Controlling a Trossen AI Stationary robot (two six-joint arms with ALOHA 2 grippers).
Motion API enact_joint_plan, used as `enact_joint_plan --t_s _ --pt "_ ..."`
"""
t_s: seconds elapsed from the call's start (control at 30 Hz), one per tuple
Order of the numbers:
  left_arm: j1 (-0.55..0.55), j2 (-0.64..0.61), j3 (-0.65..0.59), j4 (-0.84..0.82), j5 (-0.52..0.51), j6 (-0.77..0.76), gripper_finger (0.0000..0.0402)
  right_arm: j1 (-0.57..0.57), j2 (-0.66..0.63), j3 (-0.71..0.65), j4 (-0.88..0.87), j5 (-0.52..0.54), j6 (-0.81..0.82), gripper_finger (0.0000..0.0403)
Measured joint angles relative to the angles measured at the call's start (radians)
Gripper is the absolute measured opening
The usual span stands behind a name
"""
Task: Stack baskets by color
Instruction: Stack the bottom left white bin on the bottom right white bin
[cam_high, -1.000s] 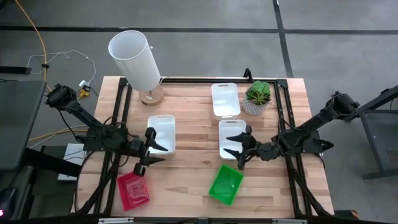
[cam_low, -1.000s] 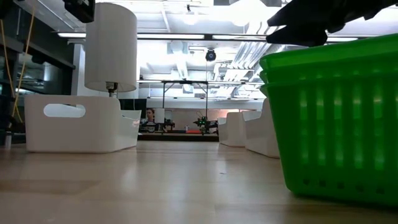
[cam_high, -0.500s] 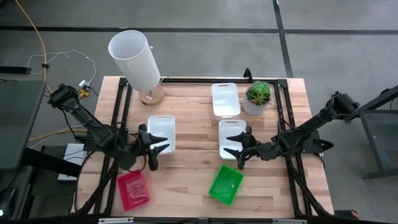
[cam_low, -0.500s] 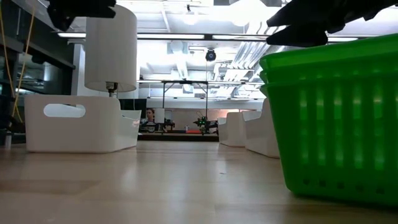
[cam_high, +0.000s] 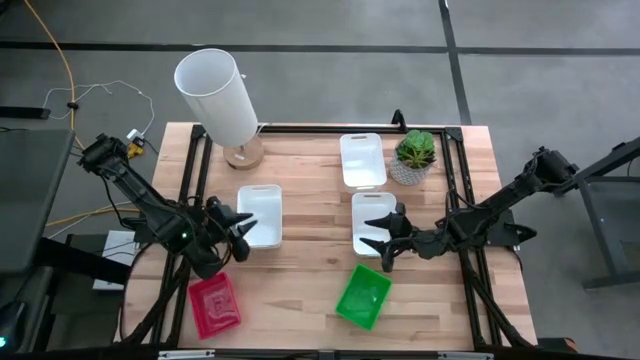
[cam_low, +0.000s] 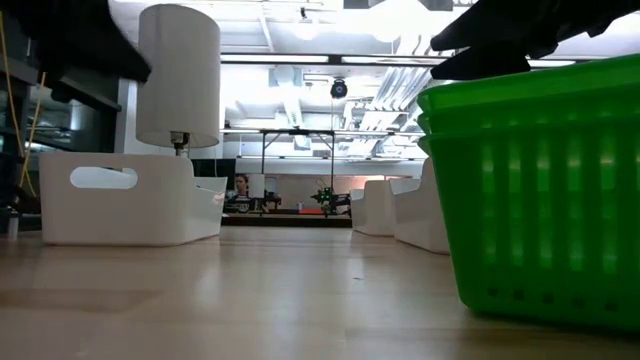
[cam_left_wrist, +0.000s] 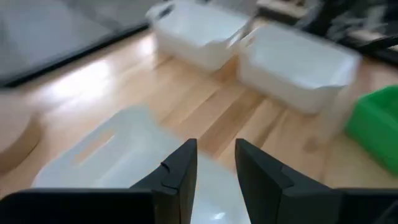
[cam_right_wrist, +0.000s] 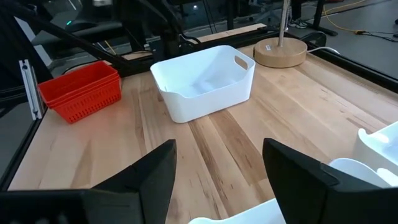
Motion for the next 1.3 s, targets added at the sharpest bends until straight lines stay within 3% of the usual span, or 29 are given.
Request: enact_joint_plan --t_s 0.13,0.33,0.57,0.77,1.07,1.17,1.3 --pt "0.019 0.015 0.0 -0.204 0.064 -0.258 0.0095 0.0 0.0 0.0 0.0 0.0 0.001 0.0226" --pt "0.021 0.064 0.0 -0.337 0.134 -0.437 0.0095 0.0 0.0 0.0 -0.002 0.001 0.007 0.0226" --pt "0.042 0.16 0.0 -0.347 0.184 -0.465 0.01 0.0 0.0 0.0 -0.004 0.001 0.015 0.0226" --pt "0.083 0.219 -0.002 -0.357 0.188 -0.465 0.0134 0.0 0.0 0.0 -0.005 0.001 0.023 0.0226" --pt "0.106 0.228 -0.019 -0.382 0.189 -0.556 0.0206 0.0 0.0 0.0 -0.015 0.0 0.026 0.0226" --pt "0.113 0.228 -0.064 -0.415 0.221 -0.652 0.0216 0.0 0.0 0.0 -0.019 0.0 0.034 0.0226" --pt "0.119 0.226 -0.095 -0.375 0.235 -0.664 0.0216 0.0 0.0 0.0 -0.019 0.0 0.034 0.0226"
